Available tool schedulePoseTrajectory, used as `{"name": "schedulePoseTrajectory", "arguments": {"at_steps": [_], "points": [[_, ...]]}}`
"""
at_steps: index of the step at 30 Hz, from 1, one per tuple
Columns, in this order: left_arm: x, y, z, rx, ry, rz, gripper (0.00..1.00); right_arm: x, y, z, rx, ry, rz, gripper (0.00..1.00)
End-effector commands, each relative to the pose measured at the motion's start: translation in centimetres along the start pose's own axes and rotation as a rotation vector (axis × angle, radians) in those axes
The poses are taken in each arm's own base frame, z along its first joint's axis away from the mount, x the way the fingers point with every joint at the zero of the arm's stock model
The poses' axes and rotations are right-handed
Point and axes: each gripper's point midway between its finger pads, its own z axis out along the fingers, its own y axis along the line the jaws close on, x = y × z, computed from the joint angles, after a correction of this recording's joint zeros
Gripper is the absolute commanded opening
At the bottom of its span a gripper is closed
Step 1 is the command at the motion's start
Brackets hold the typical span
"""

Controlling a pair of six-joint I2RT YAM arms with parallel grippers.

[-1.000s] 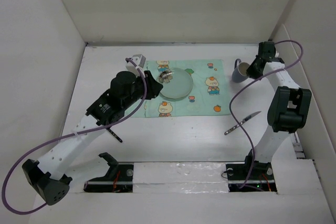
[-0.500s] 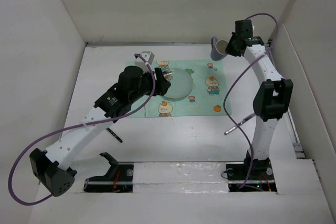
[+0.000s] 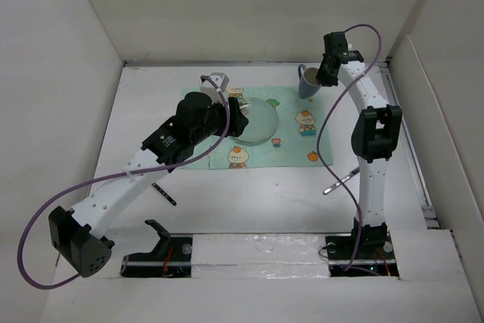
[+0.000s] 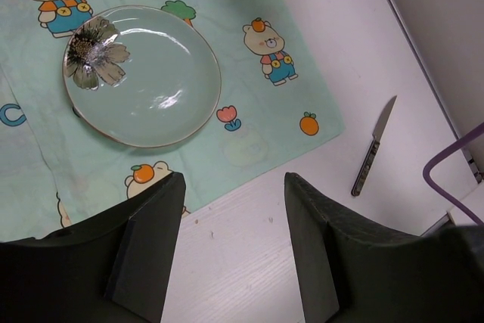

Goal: Set the dinner table for one person

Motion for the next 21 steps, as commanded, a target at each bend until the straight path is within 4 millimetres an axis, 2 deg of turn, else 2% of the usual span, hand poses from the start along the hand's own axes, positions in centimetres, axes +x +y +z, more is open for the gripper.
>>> {"name": "schedulePoseTrajectory", "arguments": {"at_steps": [1, 10, 11, 12, 14, 15, 19, 21], "points": [[-2.4, -1.1, -0.8, 0.038, -0.074, 0.015, 0.52, -3.1, 1.5, -1.1, -0.021, -0.099, 0.028, 0.00], [-1.7, -0.5, -1.1, 0.020, -0.060, 0.021, 0.53, -2.2, 1.0, 0.3, 0.018, -0.068, 0.033, 0.01], [-1.7, -0.5, -1.1, 0.022, -0.061, 0.020, 0.53, -2.2, 1.0, 0.4, 0.018, -0.068, 0.034, 0.04], [-1.8, -0.6, -1.1, 0.022, -0.062, 0.019, 0.53, -2.3, 1.2, 0.3, 0.009, -0.069, 0.037, 0.13], [-1.9, -0.6, -1.0, 0.022, -0.064, 0.019, 0.53, -2.6, 1.7, 0.0, -0.017, -0.074, 0.040, 0.24], [-1.9, -0.6, -1.0, 0.022, -0.064, 0.019, 0.53, -2.7, 1.9, -0.1, -0.024, -0.075, 0.044, 0.34], [-1.5, -0.5, -0.9, 0.022, -0.053, 0.012, 0.53, -4.5, 2.9, -1.9, -0.074, -0.113, 0.056, 0.48], [-1.4, -0.5, -0.9, 0.020, -0.050, 0.011, 0.53, -5.9, 3.7, -3.9, -0.123, -0.149, 0.068, 0.54]]}}
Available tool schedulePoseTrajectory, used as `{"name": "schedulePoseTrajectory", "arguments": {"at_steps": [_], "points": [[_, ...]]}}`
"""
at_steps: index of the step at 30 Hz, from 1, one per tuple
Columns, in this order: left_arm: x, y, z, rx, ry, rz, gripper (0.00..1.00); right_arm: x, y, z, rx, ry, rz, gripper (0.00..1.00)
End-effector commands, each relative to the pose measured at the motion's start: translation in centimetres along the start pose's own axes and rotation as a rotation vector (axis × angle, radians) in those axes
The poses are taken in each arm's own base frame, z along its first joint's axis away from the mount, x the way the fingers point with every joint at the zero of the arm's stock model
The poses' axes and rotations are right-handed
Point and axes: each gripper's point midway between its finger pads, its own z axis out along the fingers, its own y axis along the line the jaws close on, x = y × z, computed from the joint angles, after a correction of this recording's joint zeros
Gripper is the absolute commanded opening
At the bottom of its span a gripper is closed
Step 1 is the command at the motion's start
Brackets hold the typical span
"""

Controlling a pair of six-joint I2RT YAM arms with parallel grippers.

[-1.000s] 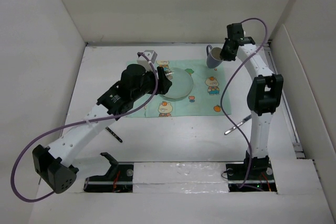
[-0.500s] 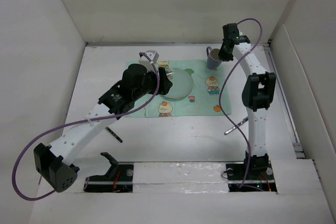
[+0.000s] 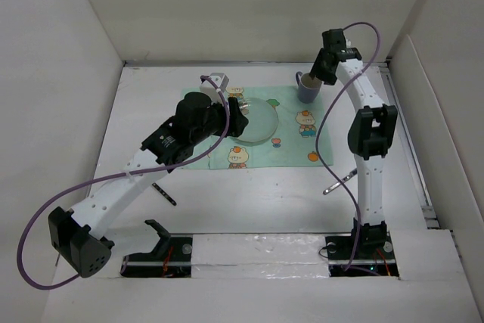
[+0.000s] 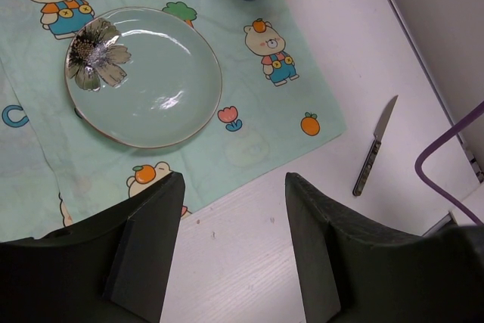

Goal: Set the dinner table for one person

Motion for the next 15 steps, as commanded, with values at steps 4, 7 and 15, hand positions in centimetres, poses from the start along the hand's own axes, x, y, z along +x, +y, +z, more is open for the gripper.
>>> {"name": "schedulePoseTrajectory", "arguments": {"at_steps": [4, 7, 15], "points": [[-1.5, -0.5, -0.8, 0.019, -0.055, 0.006, 0.53, -7.7, 2.4, -9.4, -0.207, -0.208, 0.085, 0.56], [-1.6, -0.5, -0.9, 0.019, -0.057, 0.009, 0.47, -8.4, -0.4, -13.6, -0.224, -0.265, 0.173, 0.36], [-0.9, 0.5, -2.5, -0.006, -0.073, 0.014, 0.01, 5.6, -12.1, -18.3, -0.102, -0.160, 0.351, 0.00]]}}
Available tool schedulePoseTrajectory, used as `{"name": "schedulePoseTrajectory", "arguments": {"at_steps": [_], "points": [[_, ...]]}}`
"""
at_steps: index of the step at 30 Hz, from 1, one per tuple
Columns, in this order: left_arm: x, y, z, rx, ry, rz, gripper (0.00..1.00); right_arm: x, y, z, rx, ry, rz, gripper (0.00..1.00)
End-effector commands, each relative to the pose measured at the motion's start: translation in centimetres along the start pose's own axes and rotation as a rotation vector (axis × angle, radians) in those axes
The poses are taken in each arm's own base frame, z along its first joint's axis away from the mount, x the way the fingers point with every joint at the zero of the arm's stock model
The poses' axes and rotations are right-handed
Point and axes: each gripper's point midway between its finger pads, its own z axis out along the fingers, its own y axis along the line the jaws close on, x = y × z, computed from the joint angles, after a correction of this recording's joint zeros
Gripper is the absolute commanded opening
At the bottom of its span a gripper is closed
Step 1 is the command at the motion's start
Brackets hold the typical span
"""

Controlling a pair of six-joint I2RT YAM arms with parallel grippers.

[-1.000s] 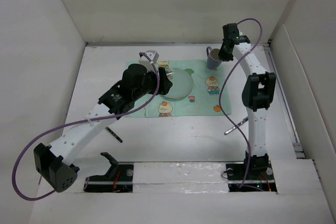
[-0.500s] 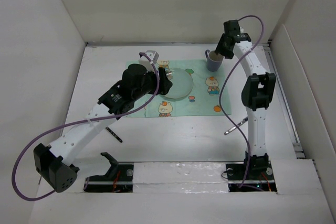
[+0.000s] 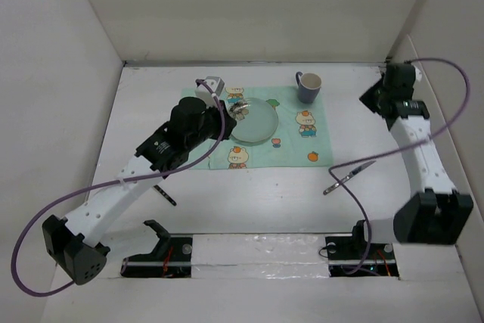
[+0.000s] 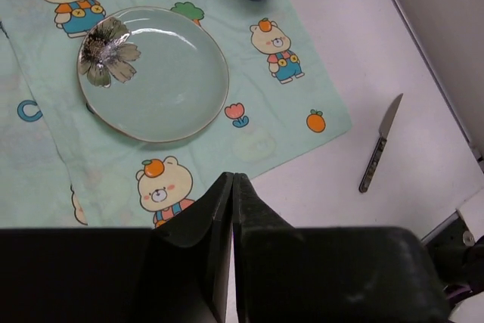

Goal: Set the dinner table for one person

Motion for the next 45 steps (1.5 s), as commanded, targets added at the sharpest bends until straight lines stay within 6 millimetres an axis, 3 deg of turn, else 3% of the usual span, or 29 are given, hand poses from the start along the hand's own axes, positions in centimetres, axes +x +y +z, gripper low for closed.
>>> {"name": "schedulePoseTrajectory", "arguments": {"at_steps": [1, 2, 3, 4, 5, 6, 8, 9, 13, 16, 19, 28, 34, 37, 42, 45], "points": [[-0.4, 0.4, -1.6, -0.002, -0.047, 0.008, 0.00, 8.0, -5.9, -1.6, 0.125, 0.146, 0.046, 0.00], [-0.3, 0.5, -2.0, -0.003, -0.049, 0.008, 0.00, 9.0, -7.2, -3.7, 0.146, 0.150, 0.055, 0.01], [-0.2, 0.7, -2.2, -0.015, -0.049, 0.008, 0.00, 10.1, -8.6, -4.4, 0.179, 0.160, 0.087, 0.13], [0.4, 0.8, -2.5, -0.019, -0.037, 0.012, 0.08, 13.9, -11.5, -5.2, 0.229, 0.231, 0.115, 0.28], [0.4, 1.0, -2.5, -0.026, -0.040, 0.011, 0.08, 13.5, -11.2, -5.7, 0.213, 0.212, 0.123, 0.29], [0.4, 1.2, -2.6, -0.036, -0.043, 0.011, 0.11, 14.4, -12.0, -5.9, 0.222, 0.238, 0.148, 0.40], [0.9, 0.4, -3.0, -0.018, -0.041, 0.028, 0.17, 17.3, -12.8, -6.6, 0.231, 0.337, 0.176, 0.45], [0.9, 0.5, -3.2, -0.019, -0.042, 0.029, 0.18, 18.0, -13.1, -6.6, 0.244, 0.359, 0.181, 0.50], [1.6, 0.6, -3.7, -0.010, -0.044, 0.018, 0.19, 20.8, -14.2, -5.9, 0.290, 0.465, 0.174, 0.51], [1.9, 0.5, -4.1, 0.009, -0.045, 0.010, 0.19, 22.0, -14.9, -4.8, 0.321, 0.510, 0.160, 0.51], [2.2, 0.2, -4.6, 0.030, -0.048, -0.007, 0.19, 22.2, -14.3, -3.9, 0.310, 0.514, 0.151, 0.50], [1.7, 0.5, -5.3, 0.022, -0.077, -0.019, 0.19, 23.0, -17.3, -2.8, 0.425, 0.533, 0.088, 0.46], [1.8, 0.6, -5.2, 0.018, -0.079, -0.024, 0.19, 23.5, -18.1, -2.1, 0.465, 0.550, 0.077, 0.44], [1.9, 0.6, -5.2, 0.016, -0.080, -0.024, 0.19, 23.8, -18.3, -1.7, 0.483, 0.570, 0.072, 0.33], [1.7, 1.0, -5.1, -0.003, -0.089, -0.017, 0.20, 22.7, -18.1, -2.0, 0.489, 0.548, 0.057, 0.00], [1.8, 1.0, -5.0, -0.003, -0.086, -0.014, 0.20, 21.1, -17.7, -2.3, 0.478, 0.494, 0.036, 0.00]]}}
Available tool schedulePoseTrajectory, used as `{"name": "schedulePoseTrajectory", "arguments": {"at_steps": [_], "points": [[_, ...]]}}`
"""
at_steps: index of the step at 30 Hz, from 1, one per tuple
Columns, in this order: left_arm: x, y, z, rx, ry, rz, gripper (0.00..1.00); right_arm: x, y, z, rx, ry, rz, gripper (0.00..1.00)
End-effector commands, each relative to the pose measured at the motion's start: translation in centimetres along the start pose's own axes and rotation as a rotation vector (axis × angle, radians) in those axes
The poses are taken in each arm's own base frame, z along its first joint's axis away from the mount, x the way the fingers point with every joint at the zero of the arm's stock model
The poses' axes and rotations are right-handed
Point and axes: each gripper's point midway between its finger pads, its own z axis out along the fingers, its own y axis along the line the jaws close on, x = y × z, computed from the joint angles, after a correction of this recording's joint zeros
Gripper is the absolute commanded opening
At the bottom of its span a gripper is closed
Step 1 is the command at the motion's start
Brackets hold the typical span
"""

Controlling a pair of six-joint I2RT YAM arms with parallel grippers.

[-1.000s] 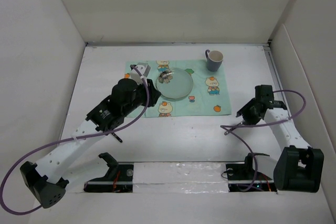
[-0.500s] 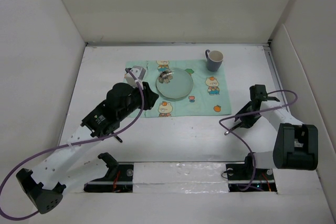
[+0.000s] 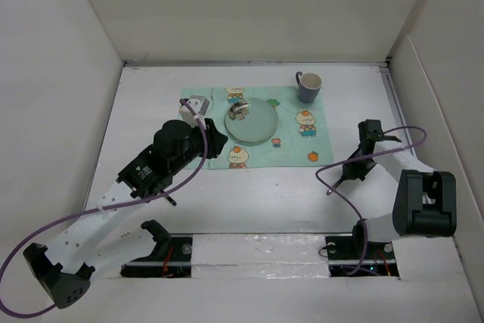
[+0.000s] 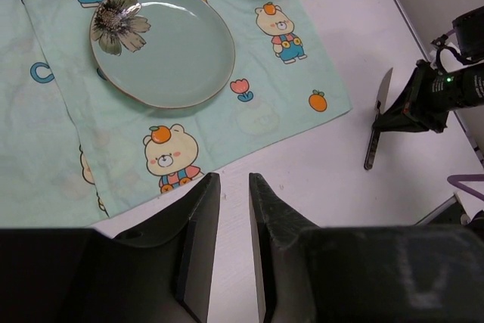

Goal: Set the dinner table for one person

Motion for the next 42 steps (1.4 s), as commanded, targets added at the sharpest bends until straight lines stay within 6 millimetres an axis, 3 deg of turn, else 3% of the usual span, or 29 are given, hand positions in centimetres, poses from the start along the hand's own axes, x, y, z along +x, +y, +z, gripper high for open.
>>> {"name": "schedulePoseTrajectory", "arguments": {"at_steps": [1, 4, 5, 6, 8, 12, 13, 14, 15, 17, 19, 24, 28, 29, 30, 34, 36, 37, 42], "points": [[-1.1, -0.2, 0.1, 0.006, -0.049, -0.003, 0.20, -3.3, 0.3, -2.3, 0.003, -0.124, -0.004, 0.00], [-1.3, -0.4, 0.4, 0.006, -0.047, 0.000, 0.20, -5.9, 2.0, -6.1, -0.038, -0.252, -0.065, 0.00], [-1.9, -0.4, 0.6, -0.003, -0.058, 0.001, 0.20, -8.7, 5.2, -10.9, -0.137, -0.395, -0.136, 0.00], [-2.3, -0.6, 0.5, 0.002, -0.068, -0.001, 0.20, -8.8, 5.3, -11.3, -0.147, -0.407, -0.134, 0.00], [-2.6, -0.3, 1.1, -0.030, -0.068, -0.007, 0.20, -9.7, 9.9, -16.2, -0.311, -0.516, -0.271, 0.00], [-4.4, 0.0, 1.6, -0.083, -0.098, -0.059, 0.24, -7.9, 16.5, -19.9, -0.503, -0.490, -0.509, 0.00], [-4.3, 0.3, 2.0, -0.110, -0.090, -0.075, 0.26, -7.2, 17.3, -19.9, -0.519, -0.462, -0.554, 0.00], [-4.6, 1.1, 2.1, -0.151, -0.100, -0.121, 0.27, -5.2, 18.8, -20.1, -0.570, -0.414, -0.644, 0.00], [-5.3, 1.7, 2.1, -0.175, -0.114, -0.146, 0.28, -4.8, 19.9, -20.8, -0.594, -0.417, -0.676, 0.00], [-4.8, 3.3, 2.3, -0.255, -0.096, -0.193, 0.29, -2.6, 21.8, -19.5, -0.619, -0.363, -0.761, 0.00], [-4.9, 4.7, 2.4, -0.314, -0.088, -0.263, 0.31, -1.8, 22.9, -18.5, -0.627, -0.336, -0.797, 0.00], [-5.0, 6.4, 2.0, -0.381, -0.077, -0.379, 0.30, 0.2, 24.6, -13.1, -0.581, -0.202, -0.853, 0.00], [-3.9, 9.3, 0.7, -0.449, -0.048, -0.449, 0.22, 0.5, 25.4, -9.5, -0.520, -0.155, -0.864, 0.00], [-3.6, 9.8, 0.6, -0.443, -0.037, -0.464, 0.16, 0.3, 25.8, -9.1, -0.511, -0.155, -0.857, 0.00], [-2.9, 11.9, 0.2, -0.490, -0.036, -0.490, 0.13, 0.4, 26.0, -7.6, -0.490, -0.137, -0.853, 0.00], [-0.7, 15.8, -1.7, -0.584, 0.005, -0.560, 0.10, -0.4, 27.4, -5.2, -0.473, -0.132, -0.835, 0.00], [0.4, 16.9, -2.2, -0.663, 0.025, -0.563, 0.17, -0.6, 28.4, -4.8, -0.480, -0.125, -0.833, 0.00], [1.6, 17.3, -2.5, -0.699, 0.068, -0.571, 0.22, -0.1, 28.0, -3.3, -0.449, -0.085, -0.835, 0.00], [4.2, 18.4, -3.8, -0.799, 0.113, -0.607, 0.42, 0.1, 28.2, -1.3, -0.431, -0.064, -0.817, 0.00]]}}
